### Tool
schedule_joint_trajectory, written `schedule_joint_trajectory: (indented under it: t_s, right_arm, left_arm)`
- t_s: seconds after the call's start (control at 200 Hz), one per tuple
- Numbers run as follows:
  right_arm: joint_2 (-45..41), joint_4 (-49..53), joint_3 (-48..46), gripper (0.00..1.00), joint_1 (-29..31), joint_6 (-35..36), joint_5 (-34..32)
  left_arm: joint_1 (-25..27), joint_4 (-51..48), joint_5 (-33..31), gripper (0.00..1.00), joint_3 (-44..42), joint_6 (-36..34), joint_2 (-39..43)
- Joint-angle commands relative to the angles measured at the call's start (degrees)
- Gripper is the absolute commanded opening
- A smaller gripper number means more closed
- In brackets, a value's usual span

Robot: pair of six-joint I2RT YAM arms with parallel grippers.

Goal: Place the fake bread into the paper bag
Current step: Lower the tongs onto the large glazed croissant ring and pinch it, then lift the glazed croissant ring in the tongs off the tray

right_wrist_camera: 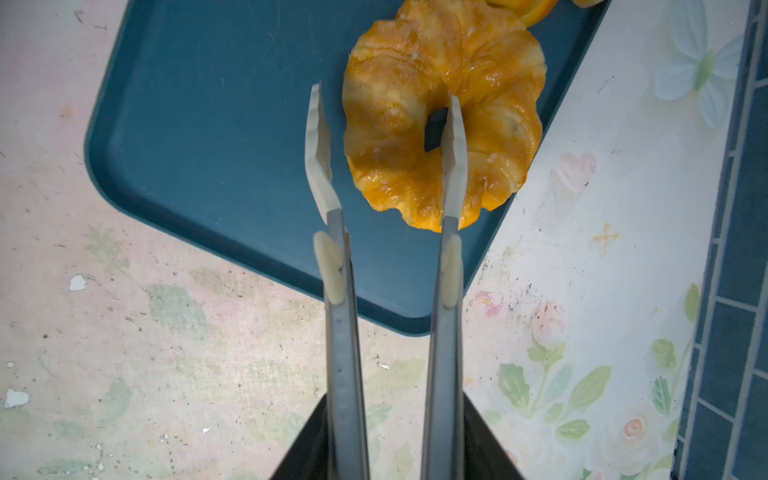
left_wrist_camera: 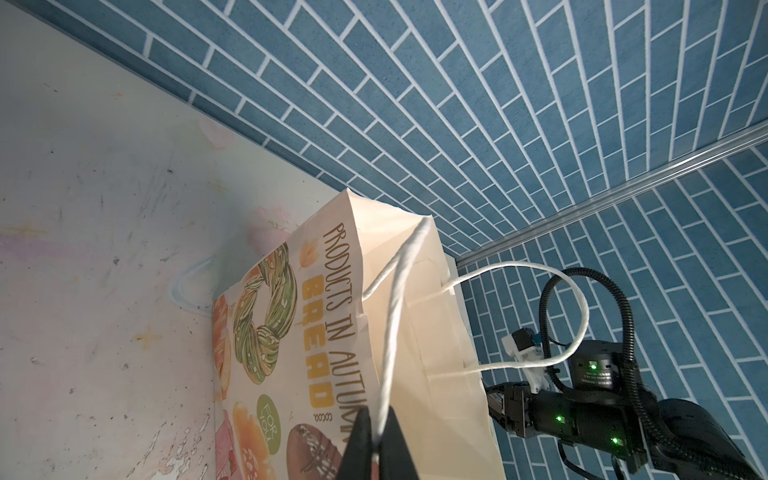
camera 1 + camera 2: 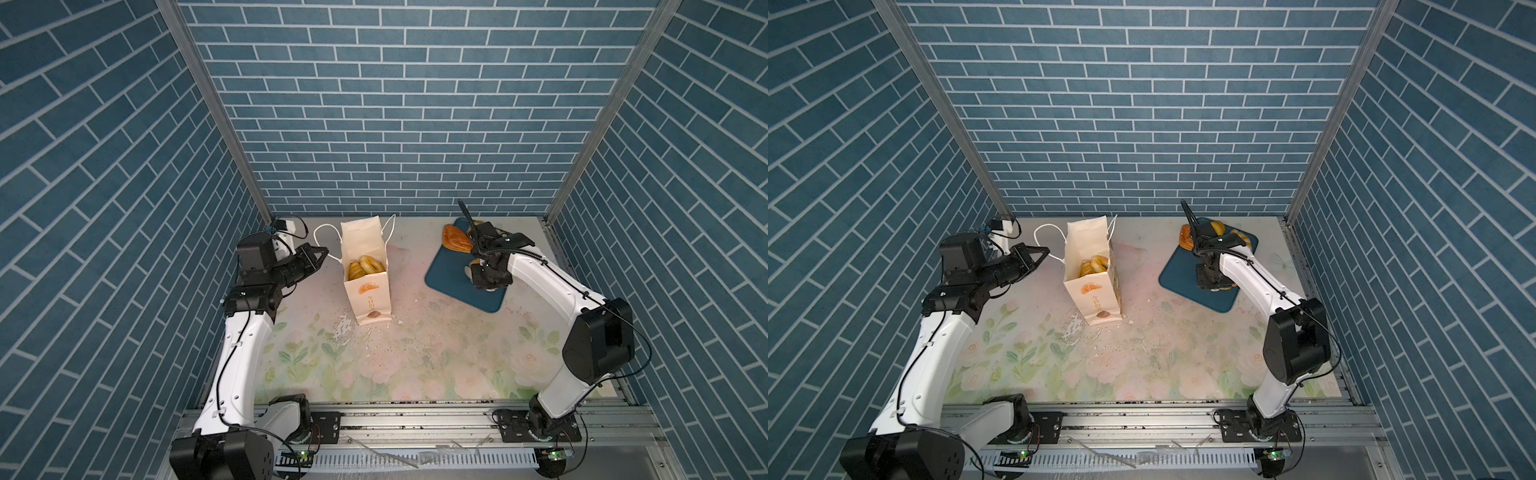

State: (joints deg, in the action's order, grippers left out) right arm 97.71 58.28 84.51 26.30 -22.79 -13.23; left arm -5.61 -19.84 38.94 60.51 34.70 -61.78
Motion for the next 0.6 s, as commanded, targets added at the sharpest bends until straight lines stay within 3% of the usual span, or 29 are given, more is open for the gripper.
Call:
schedule_joint_trajectory:
  t_s: [0.0,0.19,0.595]
  right_arm:
    - [1.3,1.3,1.8,0.43,0.2,0.4,-0.1]
    - [2.9,0.6,2.5,0.41,0.3,0.8,-0.1]
    - [4.6,3.9,7.1,0.28,2.2,0.1,3.5]
  left_arm:
    - [-0.2,-0.3,-0.1,0.09,1.0,-0.9,-0.4]
    - [-0.2,0.1,-0.2,0.08,0.9,-0.8,-0.6]
    - [-0.2,0.3,-0.5,0.09,1.1,-0.8,-0.8]
